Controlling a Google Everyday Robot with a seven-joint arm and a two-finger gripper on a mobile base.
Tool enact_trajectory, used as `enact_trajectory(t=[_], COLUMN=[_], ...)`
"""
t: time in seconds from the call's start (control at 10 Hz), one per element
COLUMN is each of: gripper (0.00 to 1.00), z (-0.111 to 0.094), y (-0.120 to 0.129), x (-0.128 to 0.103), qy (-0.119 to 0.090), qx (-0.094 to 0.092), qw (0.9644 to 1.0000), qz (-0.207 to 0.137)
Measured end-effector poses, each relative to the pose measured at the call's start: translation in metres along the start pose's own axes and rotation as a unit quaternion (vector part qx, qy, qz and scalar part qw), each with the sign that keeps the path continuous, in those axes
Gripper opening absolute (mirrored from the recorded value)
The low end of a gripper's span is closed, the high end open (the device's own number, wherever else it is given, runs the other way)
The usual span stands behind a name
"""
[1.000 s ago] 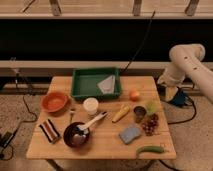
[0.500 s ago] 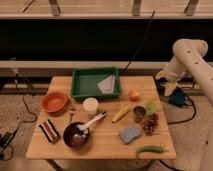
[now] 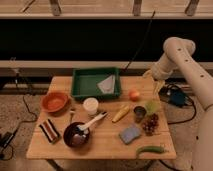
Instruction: Place banana in plastic cup
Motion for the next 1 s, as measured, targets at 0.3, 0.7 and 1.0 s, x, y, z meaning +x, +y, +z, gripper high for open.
enact_trajectory(t=[0.3, 0.7, 1.0], gripper=[0.69, 0.69, 0.69], z=[0.019, 0.04, 0.053], y=[0.0, -0.003, 0.001], x=[-0.035, -0.067, -0.079], qy=[-0.032, -0.078, -0.107], qx=[-0.007, -0.021, -0.032], qw=[0.9989, 0.994, 0.9894], qz=[-0.034, -0.074, -0.092])
